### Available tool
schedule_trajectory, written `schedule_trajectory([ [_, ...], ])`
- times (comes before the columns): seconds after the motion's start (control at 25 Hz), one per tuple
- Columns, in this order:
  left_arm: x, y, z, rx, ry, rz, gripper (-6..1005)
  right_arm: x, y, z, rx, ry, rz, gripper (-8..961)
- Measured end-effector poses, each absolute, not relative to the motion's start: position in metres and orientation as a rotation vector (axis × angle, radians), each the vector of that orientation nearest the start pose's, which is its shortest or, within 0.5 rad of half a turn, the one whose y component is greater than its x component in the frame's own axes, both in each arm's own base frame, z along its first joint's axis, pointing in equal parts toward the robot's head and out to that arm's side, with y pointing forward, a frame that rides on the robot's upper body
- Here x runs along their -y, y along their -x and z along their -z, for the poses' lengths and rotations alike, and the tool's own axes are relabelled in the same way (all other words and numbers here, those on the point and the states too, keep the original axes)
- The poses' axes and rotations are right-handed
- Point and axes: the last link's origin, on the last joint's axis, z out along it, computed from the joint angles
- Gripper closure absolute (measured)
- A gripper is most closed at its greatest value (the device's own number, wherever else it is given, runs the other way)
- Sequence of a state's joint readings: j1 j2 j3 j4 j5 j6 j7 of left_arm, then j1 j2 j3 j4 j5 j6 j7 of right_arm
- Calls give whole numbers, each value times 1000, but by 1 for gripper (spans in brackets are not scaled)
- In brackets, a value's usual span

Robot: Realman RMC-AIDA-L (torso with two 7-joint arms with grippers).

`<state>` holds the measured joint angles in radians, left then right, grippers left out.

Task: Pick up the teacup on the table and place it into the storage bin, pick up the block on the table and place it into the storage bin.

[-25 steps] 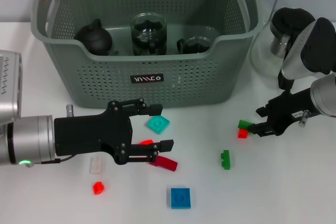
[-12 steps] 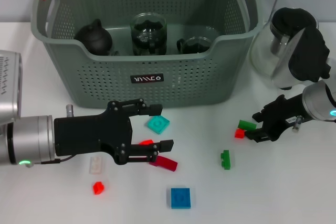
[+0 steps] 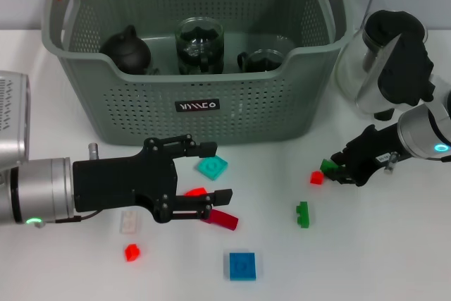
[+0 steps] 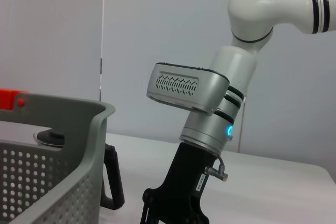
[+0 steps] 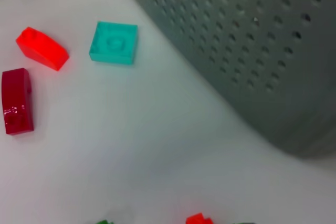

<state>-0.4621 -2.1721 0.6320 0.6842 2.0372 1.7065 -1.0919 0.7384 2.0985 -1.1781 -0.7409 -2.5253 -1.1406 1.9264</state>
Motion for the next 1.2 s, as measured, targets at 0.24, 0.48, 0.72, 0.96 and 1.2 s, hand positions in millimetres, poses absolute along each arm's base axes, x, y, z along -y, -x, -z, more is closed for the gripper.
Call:
schedule_trajectory([
  [0.24, -288, 254, 26, 297, 2792, 832, 239, -389, -239, 52, -569, 2755, 400, 690],
  [0.48, -289, 255, 25, 301, 2786, 832, 240, -385, -236, 36, -591, 2770, 359, 787],
  [0.72, -289, 256, 23, 308, 2777, 835, 241, -355, -219, -6, -668, 2921, 241, 788],
  [0.96, -290, 257, 21, 319, 2758, 840, 242, -329, -156, -53, -599, 3109, -131, 788],
  [1.2, -293, 258, 17, 316, 2740, 841, 243, -374, -75, -71, -448, 3033, -468, 787],
])
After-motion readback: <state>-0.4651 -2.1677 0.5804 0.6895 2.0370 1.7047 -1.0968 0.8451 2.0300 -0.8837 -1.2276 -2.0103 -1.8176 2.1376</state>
